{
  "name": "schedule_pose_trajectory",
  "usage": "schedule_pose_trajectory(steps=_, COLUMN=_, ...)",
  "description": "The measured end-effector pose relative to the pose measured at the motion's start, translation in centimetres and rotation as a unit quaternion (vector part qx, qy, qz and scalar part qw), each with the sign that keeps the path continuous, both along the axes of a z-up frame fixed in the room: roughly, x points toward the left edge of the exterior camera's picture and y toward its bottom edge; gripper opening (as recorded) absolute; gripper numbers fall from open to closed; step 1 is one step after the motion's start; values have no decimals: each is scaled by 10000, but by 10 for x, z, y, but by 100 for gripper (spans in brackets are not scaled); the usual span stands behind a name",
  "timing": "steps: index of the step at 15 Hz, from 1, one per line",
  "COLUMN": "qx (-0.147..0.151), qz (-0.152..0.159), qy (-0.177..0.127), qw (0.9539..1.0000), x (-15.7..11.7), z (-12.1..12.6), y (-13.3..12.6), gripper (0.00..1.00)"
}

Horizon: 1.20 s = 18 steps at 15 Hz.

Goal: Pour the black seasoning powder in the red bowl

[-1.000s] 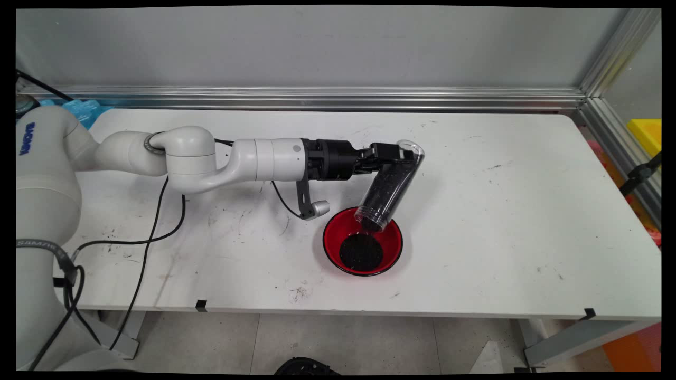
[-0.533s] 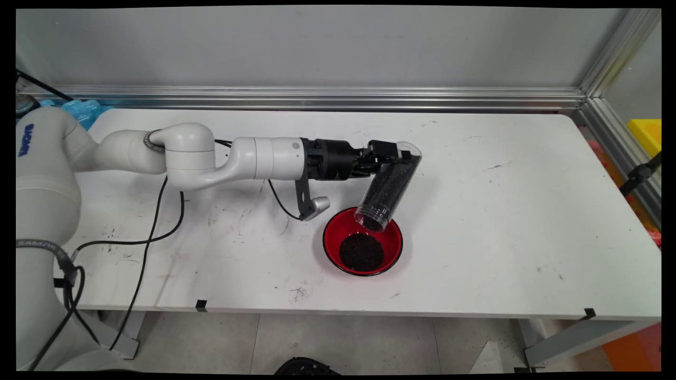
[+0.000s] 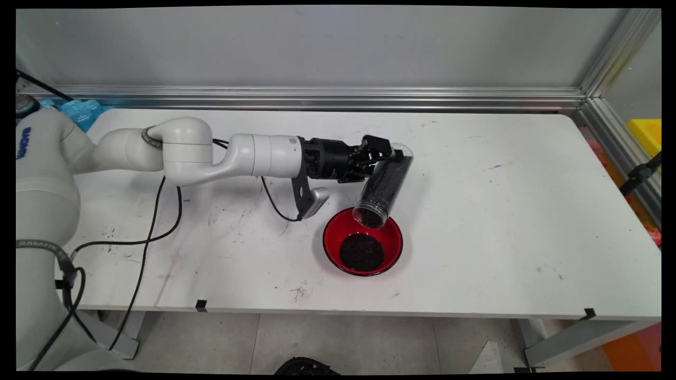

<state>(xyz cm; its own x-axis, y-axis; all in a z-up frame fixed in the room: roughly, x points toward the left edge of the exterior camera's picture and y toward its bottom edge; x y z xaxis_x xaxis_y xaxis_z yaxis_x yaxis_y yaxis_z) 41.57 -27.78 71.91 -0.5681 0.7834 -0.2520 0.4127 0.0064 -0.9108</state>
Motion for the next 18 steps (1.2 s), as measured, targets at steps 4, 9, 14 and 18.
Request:
schedule_pose_trajectory(steps=4, qx=420, qz=187, qy=173, qw=9988, x=3, z=4, y=-3, gripper=0)
schedule_pose_trajectory(steps=9, qx=893, qz=438, qy=389, qw=9943, x=10, z=18, y=-12, gripper=0)
schedule_pose_trajectory(steps=14, qx=1466, qz=726, qy=553, qw=9850, x=21, z=31, y=-22, gripper=0)
schedule_pose_trajectory(steps=18, qx=1941, qz=946, qy=666, qw=9741, x=31, z=44, y=-29, gripper=0)
